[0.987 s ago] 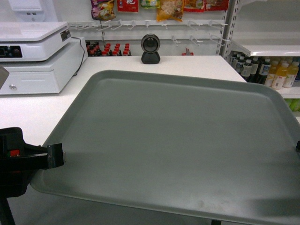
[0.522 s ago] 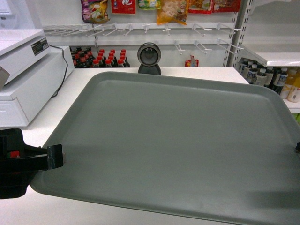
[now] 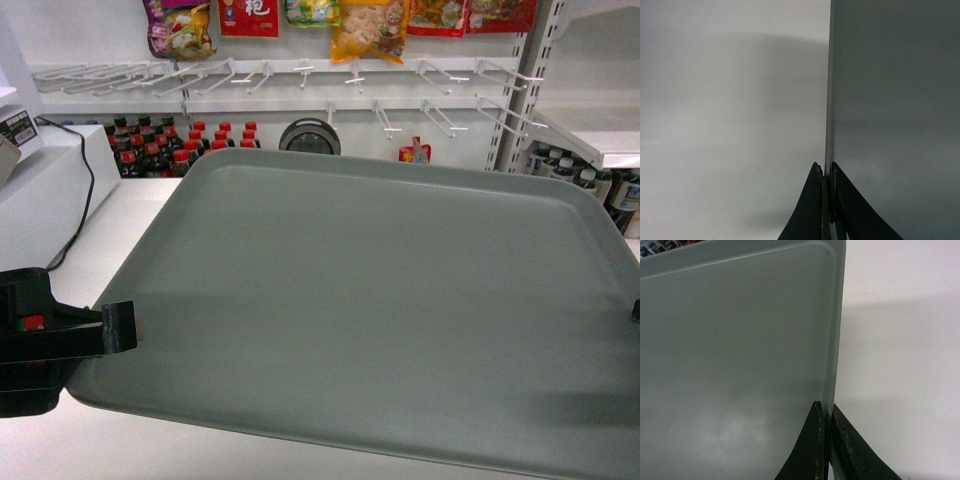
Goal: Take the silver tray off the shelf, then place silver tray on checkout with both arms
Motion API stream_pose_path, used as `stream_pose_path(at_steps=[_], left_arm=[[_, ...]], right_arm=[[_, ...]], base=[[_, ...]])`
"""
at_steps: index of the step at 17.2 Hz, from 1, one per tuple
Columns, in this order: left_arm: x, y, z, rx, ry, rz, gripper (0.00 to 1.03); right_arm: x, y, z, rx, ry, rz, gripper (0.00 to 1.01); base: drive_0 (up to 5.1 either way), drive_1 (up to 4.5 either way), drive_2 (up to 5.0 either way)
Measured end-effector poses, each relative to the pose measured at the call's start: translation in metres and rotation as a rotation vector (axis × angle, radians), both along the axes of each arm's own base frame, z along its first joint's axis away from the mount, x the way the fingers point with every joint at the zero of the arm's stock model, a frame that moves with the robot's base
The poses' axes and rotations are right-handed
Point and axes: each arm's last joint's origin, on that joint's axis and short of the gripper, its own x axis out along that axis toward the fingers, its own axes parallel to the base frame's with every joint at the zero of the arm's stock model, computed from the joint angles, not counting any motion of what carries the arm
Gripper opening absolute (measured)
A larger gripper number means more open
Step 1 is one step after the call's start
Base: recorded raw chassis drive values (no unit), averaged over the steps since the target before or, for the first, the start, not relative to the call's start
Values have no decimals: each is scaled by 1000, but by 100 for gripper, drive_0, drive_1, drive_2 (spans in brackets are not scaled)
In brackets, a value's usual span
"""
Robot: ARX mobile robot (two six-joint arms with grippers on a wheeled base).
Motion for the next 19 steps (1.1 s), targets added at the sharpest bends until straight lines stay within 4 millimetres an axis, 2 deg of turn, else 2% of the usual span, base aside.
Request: stream_pose_path(at_steps=[8,9,12,15,19], left_arm=[[0,0,-1,3,9,1,2],[0,-2,-2,40,76,64,2],[30,-3,-8,47,110,185,3],[74,-1,-33,37,142,178,3],[93,-3,-76,92,259,160,3]], right_arm=[[0,0,0,1,-1,7,3],[2,2,2,9,-39,69,3],[28,19,3,-25,-89,151,3],[68,32,-23,-54,-55,141,3],[91,41,-71,-104,48,134,3]], base=[[0,0,0],[0,0,0],[0,0,0],[0,0,0],[0,0,0]])
